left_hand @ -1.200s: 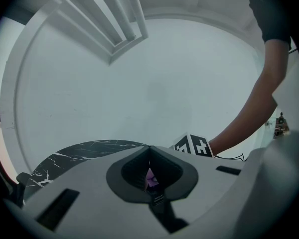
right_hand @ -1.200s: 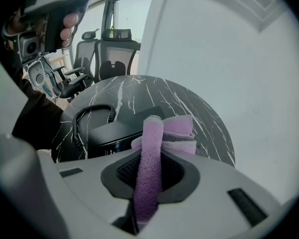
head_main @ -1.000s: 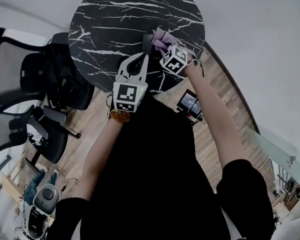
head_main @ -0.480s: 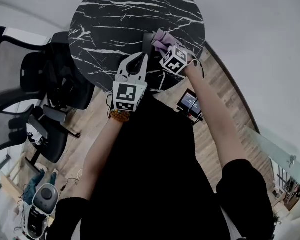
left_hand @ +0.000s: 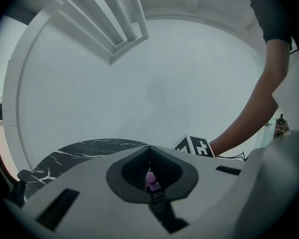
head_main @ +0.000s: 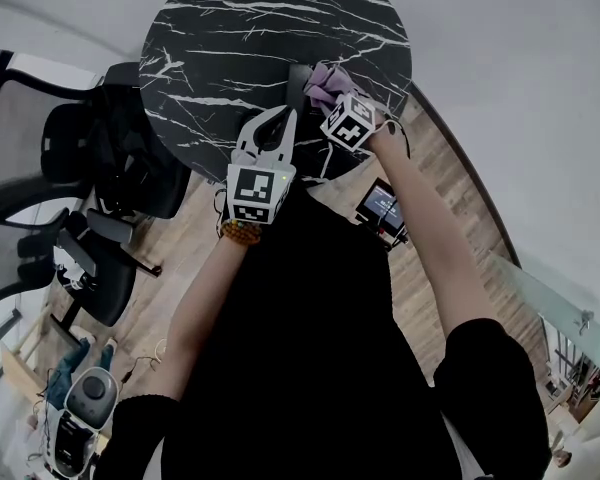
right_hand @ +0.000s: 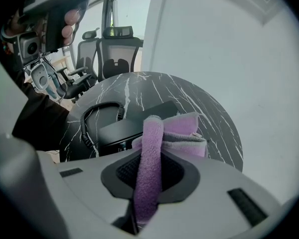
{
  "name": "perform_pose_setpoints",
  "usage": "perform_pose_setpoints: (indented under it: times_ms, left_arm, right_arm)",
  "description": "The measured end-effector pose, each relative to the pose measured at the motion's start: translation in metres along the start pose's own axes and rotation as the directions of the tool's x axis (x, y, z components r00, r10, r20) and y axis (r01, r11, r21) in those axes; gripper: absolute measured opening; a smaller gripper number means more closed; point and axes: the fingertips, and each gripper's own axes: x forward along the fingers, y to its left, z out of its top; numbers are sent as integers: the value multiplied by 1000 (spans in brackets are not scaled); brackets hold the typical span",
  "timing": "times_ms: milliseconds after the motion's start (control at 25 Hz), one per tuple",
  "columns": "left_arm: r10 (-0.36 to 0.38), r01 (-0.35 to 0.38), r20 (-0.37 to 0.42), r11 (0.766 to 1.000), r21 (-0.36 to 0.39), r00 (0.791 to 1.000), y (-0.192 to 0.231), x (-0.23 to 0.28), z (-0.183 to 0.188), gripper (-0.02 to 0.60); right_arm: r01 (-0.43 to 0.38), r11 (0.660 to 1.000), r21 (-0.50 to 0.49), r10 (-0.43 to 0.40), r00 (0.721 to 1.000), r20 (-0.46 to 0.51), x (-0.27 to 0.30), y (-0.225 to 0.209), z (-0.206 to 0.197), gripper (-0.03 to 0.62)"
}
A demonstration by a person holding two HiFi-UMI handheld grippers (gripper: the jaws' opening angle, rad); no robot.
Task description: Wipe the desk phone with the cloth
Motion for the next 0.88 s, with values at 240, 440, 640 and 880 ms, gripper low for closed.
perform_pose_setpoints:
  times_ms: [240,440,640,880]
  left_arm:
    - [-1,1,4,1000,-6,1000,-2,-3,-2,14]
    - [-9,9,2,1000,-3,1000,-8,-5,-4,14]
    - [-13,13,0,1000,-3,1000,-10,-6,-5,14]
    - [-3,3,1,1000,-4,1000,-11,-9,-6,14]
  right_arm:
    - [2,1000,3,-2,1000,-5,2,6,-2,58]
    - [1,1000,14,-1,1000,-2,2,13,-3,58]
    - [-36,999,-3,36,999,-23,3,26,-7,58]
    - [-79,997,-22,78,996,-38,5,46,-14,58]
